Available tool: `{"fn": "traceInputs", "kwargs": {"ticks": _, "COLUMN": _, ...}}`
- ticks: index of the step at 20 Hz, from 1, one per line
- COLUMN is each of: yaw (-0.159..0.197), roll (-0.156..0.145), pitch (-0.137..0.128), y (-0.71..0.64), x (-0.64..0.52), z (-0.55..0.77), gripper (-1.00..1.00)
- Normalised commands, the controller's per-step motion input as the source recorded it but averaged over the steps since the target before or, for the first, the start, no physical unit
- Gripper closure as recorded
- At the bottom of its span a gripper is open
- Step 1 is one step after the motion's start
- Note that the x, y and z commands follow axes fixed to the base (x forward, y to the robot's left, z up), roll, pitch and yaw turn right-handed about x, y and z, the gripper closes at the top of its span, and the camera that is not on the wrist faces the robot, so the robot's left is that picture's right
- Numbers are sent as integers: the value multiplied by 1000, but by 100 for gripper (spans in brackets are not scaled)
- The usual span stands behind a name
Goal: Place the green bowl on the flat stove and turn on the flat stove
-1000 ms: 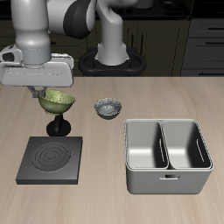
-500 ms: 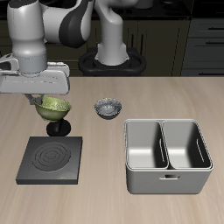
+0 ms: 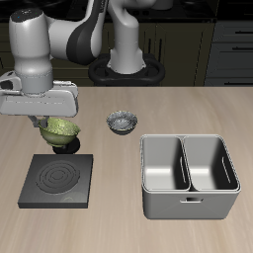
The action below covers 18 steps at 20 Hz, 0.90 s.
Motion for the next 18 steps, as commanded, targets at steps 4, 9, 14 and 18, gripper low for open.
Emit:
{"fn": "traceInputs", "kwargs": {"ticks": 4, "yaw": -19, "roll": -4, "pitch": 21, "y": 99, "x": 87, "z": -244, "gripper": 100}}
{"fn": "traceInputs", "kwargs": {"ticks": 9, "yaw": -4, "roll": -14, "pitch": 19, "y": 1, "x": 83, "z": -174, "gripper": 100}}
{"fn": "traceInputs", "kwargs": {"ticks": 14, "yaw": -3, "roll": -2, "pitch": 24, "y": 46, "x": 32, "z": -213, "gripper": 100}}
{"fn": "traceInputs", "kwargs": {"ticks": 18, "yaw": 9, "roll": -14, "pitch": 31, "y": -4, "x": 74, "z": -297, "gripper": 100}}
